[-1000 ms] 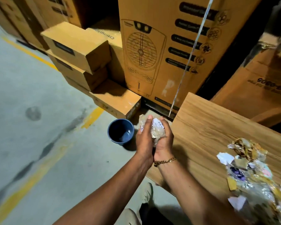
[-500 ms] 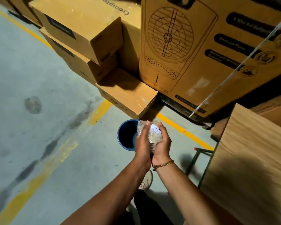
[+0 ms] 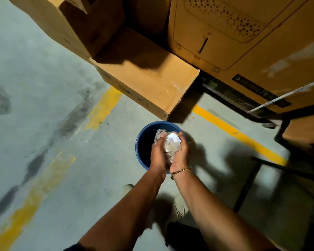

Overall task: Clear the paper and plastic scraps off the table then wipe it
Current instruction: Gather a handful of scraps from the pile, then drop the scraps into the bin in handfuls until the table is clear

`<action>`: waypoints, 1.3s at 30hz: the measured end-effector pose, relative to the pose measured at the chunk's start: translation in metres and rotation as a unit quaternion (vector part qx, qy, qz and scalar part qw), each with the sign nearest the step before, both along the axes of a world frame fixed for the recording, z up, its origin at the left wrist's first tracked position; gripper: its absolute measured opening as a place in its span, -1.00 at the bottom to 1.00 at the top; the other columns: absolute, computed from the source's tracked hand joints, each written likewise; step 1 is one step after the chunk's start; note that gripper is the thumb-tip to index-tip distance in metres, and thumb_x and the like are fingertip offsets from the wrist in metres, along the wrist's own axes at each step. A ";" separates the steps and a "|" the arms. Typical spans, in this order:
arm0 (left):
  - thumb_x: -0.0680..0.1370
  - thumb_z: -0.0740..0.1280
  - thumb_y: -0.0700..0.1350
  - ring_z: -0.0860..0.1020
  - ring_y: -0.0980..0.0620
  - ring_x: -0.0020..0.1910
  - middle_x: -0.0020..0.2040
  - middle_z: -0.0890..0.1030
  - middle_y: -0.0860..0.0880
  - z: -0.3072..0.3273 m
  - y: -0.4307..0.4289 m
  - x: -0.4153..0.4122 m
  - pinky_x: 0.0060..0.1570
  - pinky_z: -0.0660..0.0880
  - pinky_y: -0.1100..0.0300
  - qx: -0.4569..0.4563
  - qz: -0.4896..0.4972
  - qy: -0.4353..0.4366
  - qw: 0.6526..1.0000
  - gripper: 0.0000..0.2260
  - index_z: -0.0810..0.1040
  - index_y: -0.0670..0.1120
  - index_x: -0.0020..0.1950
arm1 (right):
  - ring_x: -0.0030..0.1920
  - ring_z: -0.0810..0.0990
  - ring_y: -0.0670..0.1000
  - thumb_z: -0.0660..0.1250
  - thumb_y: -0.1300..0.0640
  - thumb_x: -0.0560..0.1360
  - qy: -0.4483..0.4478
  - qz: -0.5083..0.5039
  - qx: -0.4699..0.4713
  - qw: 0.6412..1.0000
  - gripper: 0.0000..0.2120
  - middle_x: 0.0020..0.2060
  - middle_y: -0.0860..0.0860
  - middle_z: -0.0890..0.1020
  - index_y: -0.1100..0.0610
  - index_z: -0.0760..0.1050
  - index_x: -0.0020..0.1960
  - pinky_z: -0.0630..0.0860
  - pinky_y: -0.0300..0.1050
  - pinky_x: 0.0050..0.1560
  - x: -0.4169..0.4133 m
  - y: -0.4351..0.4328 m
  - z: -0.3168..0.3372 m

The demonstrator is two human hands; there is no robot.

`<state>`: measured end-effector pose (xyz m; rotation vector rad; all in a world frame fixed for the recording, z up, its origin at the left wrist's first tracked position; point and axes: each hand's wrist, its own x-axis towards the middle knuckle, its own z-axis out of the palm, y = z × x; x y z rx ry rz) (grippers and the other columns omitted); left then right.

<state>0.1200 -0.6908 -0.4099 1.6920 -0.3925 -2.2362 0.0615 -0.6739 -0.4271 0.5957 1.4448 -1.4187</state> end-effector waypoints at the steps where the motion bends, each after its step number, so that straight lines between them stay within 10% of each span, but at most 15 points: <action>1: 0.44 0.45 0.21 0.65 -0.17 0.26 0.25 0.70 -0.17 -0.018 -0.005 0.002 0.37 0.52 -0.09 0.008 0.003 -0.008 1.000 -0.38 0.57 -0.10 0.40 | -0.06 0.75 0.17 0.48 -0.13 0.46 0.024 0.009 0.020 0.999 -0.54 -0.01 0.19 0.75 0.23 0.67 0.14 0.67 -0.06 -0.18 -0.002 -0.004 -0.020; 11: 0.69 0.15 0.24 0.74 -0.02 0.04 0.11 0.75 -0.10 -0.123 -0.021 0.027 -0.04 0.63 0.10 0.005 -0.042 -0.001 0.999 -0.54 0.66 -0.04 0.27 | 0.11 0.70 0.07 0.33 -0.55 0.33 0.031 0.122 0.096 0.987 -0.28 0.09 0.02 0.74 -0.01 0.69 0.18 0.58 0.09 0.24 -0.017 0.001 -0.157; 16: 0.66 0.19 0.29 0.73 0.05 0.07 0.18 0.74 -0.03 -0.065 -0.012 0.033 0.13 0.60 0.06 -0.011 -0.050 -0.034 0.998 -0.56 0.63 0.03 0.30 | 0.34 0.50 0.07 0.13 -0.26 0.65 -0.014 0.155 0.118 0.981 -0.50 0.29 -0.01 0.56 0.01 0.43 0.44 0.26 -0.19 0.16 -0.020 -0.004 -0.019; 20: 0.70 0.16 0.23 0.68 0.20 -0.08 0.03 0.71 0.14 0.023 -0.004 0.031 -0.13 0.54 0.27 -0.026 -0.081 -0.058 0.995 -0.72 0.60 0.14 0.11 | 0.54 0.32 0.11 0.01 -0.17 0.71 -0.016 0.172 0.100 0.980 -0.45 0.53 0.12 0.38 0.14 0.31 0.55 0.24 -0.20 0.09 -0.018 0.004 0.096; 26: 0.69 0.23 0.18 0.65 0.03 0.22 0.25 0.69 -0.03 0.176 0.006 0.022 0.24 0.57 0.05 -0.107 -0.142 -0.030 0.984 -0.66 0.61 0.05 0.33 | -0.06 0.54 -0.15 0.06 -0.10 0.71 0.030 0.181 0.066 0.981 -0.69 -0.05 -0.13 0.56 0.02 0.45 0.28 0.44 -0.38 -0.35 -0.005 0.034 0.256; 31: 0.30 0.38 0.60 0.60 -0.14 0.32 0.30 0.66 -0.09 0.252 0.025 0.015 0.42 0.45 -0.22 -0.103 -0.244 -0.015 0.964 -0.21 0.64 0.10 0.32 | -0.18 0.61 -0.22 0.11 -0.09 0.70 0.075 0.156 0.009 0.985 -0.70 -0.04 -0.07 0.65 0.04 0.56 0.13 0.49 -0.42 -0.37 -0.003 0.082 0.363; 36: 0.41 0.27 0.56 0.41 -0.12 0.51 0.52 0.47 -0.06 0.389 0.071 -0.015 0.56 0.25 -0.17 -0.207 -0.332 0.024 0.920 -0.18 0.44 0.09 0.53 | 0.50 0.36 0.01 0.15 -0.33 0.61 0.146 0.095 -0.002 0.985 -0.37 0.53 -0.01 0.40 -0.03 0.29 0.57 0.23 -0.05 0.46 -0.013 0.152 0.430; 39: 0.68 0.16 0.24 0.26 0.00 0.58 0.57 0.36 0.02 0.420 0.122 -0.042 0.44 0.14 0.10 -0.250 -0.367 0.061 0.894 -0.45 0.32 0.01 0.62 | 0.55 0.32 0.04 0.11 -0.30 0.63 0.172 0.029 -0.016 0.985 -0.40 0.55 0.01 0.36 -0.06 0.27 0.59 0.13 0.11 0.54 -0.027 0.207 0.456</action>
